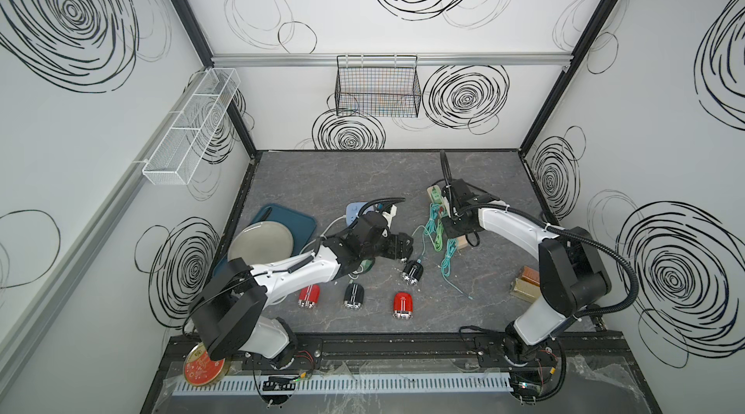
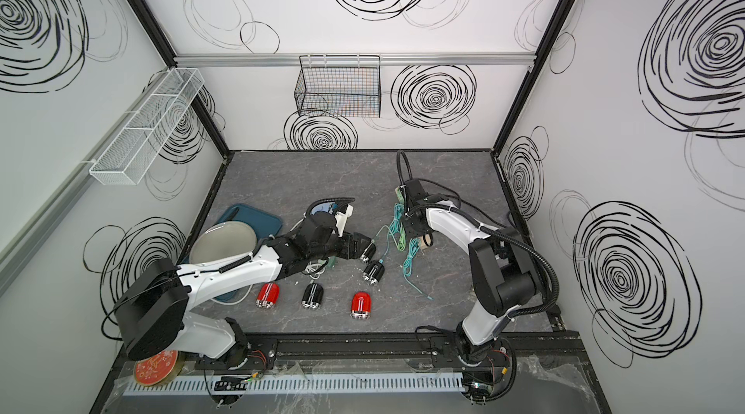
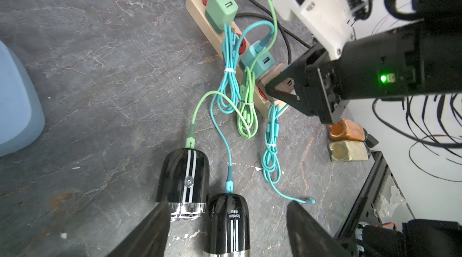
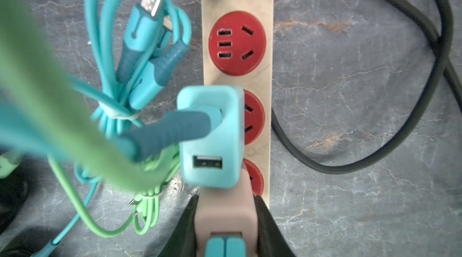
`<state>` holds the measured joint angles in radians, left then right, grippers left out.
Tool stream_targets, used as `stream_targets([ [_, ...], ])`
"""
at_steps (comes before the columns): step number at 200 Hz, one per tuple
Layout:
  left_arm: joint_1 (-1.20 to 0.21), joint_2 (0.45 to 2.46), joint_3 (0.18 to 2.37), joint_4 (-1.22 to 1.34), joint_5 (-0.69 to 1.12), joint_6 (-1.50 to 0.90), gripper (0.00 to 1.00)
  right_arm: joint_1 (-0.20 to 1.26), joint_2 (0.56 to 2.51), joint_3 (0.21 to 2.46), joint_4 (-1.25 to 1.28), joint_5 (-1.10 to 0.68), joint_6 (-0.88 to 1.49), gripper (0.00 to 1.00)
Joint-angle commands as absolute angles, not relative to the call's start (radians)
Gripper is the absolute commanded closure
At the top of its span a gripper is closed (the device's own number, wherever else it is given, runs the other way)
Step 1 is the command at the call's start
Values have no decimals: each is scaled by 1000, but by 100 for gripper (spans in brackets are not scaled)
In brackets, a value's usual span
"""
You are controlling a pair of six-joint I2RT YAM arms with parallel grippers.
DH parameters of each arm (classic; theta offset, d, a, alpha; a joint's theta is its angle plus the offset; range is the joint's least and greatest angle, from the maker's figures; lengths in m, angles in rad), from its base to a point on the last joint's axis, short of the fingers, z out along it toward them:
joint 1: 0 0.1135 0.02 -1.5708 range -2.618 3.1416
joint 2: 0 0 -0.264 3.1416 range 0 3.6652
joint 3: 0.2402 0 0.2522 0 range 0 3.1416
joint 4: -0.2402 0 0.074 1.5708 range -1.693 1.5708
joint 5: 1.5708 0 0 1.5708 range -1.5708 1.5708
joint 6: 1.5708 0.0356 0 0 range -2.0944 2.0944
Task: Unplug the electric shaver
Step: Remove the plug from the socket.
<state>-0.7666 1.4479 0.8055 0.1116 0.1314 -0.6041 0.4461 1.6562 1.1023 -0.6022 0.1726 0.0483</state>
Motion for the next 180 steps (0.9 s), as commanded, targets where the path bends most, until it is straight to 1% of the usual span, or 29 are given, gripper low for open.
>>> stream_targets([
  [1,-734,1468,832,164,179,-618,23,474,1604,1115,-587,153,63,81],
  [15,-727,1489,862,150,179,-604,23,479,1559,1085,-570,124,87,81],
  [35,-726,1533,912,128,175,-592,29,481,1496,1038,-551,54,111,81],
  [59,-726,1587,963,128,173,-594,29,501,1447,1000,-559,3,125,81],
  [90,-725,1647,1020,124,170,-597,29,511,1429,964,-570,71,171,83],
  [116,-741,1659,1035,123,174,-596,29,517,1387,942,-577,128,223,83],
  [147,-754,1646,1011,121,175,-577,29,539,1322,911,-620,122,314,82],
  [180,-761,1601,954,129,170,-579,29,588,1254,863,-667,51,406,81],
])
